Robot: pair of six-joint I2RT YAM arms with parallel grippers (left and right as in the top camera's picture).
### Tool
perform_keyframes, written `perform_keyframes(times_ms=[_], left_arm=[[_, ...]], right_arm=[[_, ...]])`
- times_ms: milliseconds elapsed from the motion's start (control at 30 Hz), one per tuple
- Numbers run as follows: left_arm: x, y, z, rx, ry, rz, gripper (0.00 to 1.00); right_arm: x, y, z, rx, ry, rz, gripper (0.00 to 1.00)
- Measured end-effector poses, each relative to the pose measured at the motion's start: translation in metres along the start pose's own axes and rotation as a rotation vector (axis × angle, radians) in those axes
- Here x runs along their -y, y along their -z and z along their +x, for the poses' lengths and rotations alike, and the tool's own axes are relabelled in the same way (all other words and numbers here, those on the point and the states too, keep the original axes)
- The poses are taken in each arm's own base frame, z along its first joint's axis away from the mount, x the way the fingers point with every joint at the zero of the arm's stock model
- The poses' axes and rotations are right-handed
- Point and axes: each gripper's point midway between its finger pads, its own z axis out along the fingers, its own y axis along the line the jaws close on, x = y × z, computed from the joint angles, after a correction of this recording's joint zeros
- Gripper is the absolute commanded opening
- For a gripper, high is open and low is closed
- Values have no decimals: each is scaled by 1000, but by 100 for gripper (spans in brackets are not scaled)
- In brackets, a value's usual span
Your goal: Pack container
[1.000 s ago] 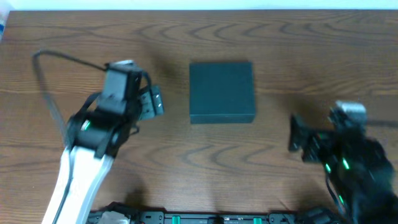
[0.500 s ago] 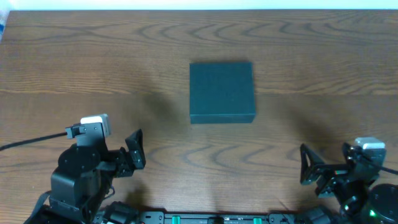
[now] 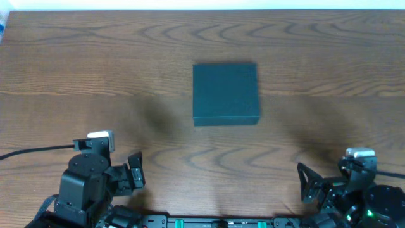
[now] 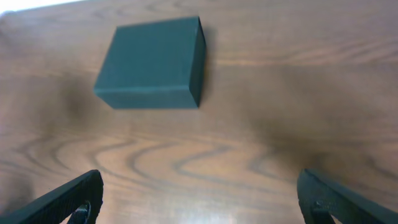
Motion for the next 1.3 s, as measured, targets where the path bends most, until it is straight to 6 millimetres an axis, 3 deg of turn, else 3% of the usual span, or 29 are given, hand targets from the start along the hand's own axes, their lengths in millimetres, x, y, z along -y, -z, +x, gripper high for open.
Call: perform_keyframes(times_ms=[367,667,833,967,1167,1300], left_arm=[[-1,0,3,-13,-2,-5,95],[-1,0,3,-13,-2,-6,95],[-1,0,3,-13,-2,-6,95],[-1,0,3,-13,-2,-6,95],[-1,0,3,-13,-2,-6,95],[-1,0,3,-13,-2,-6,95]], right_arm=[[6,1,21,-87,2,23,99],[5,6,-23,147,47,23,99],[18,-3,-19,214,89,77,99],[30,-29,-4,231,125,102,99],[48,-78,52,89,134,118,99],[56,-95,83,-6,127,126,99]])
